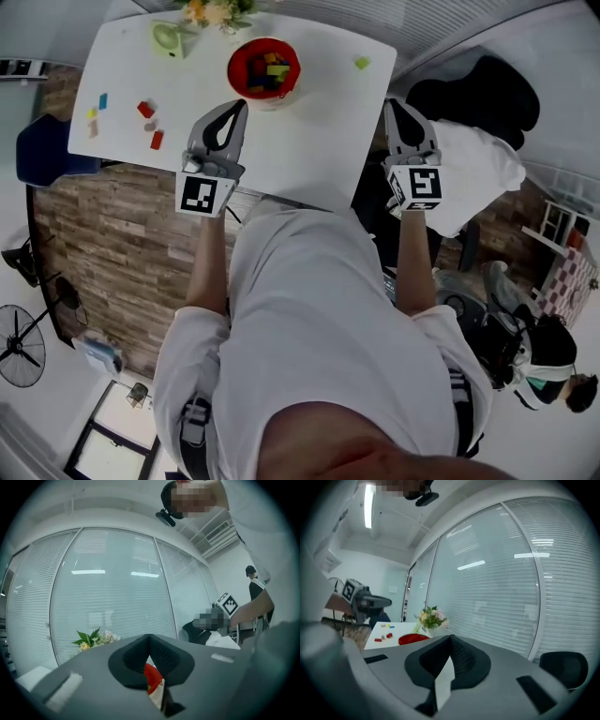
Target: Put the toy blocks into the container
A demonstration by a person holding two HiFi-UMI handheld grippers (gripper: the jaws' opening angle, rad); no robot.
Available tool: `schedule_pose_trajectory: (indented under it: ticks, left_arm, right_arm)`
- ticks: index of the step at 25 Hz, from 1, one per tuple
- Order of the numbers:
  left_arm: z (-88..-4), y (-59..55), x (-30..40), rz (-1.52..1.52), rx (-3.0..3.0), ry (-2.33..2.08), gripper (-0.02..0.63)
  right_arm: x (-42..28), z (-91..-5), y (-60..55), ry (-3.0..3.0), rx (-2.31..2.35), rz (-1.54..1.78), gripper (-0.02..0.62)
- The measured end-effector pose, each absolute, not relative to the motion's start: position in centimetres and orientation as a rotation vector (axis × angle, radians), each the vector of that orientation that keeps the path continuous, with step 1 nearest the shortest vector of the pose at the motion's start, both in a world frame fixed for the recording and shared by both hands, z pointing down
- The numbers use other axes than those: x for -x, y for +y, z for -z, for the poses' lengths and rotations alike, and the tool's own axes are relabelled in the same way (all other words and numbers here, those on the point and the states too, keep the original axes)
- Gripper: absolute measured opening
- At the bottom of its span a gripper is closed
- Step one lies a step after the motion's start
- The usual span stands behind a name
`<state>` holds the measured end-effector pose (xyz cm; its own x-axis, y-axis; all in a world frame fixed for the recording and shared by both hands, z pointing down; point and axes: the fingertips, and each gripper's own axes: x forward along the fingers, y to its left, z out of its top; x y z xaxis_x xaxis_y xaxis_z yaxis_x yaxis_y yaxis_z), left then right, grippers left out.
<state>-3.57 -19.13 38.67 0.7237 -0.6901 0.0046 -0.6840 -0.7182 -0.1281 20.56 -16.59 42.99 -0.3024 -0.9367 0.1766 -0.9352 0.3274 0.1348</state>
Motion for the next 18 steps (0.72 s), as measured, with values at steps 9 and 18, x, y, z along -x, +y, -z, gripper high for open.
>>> schedule_pose_trajectory:
  ticks: [9, 18]
  left_arm:
    - [-38.4, -13.2, 6.5, 0.115, 2.818, 1.262, -0.003]
    - [-39.8, -8.8, 11.6, 0.287, 2.725, 1.523, -0.003]
  right_arm:
    - [-24.1, -57.7, -26.6, -2.108, -1.471, -0.177, 0.307]
    - [-25.1, -72.4, -33.5, -1.948, -1.148, -0.524, 0.423]
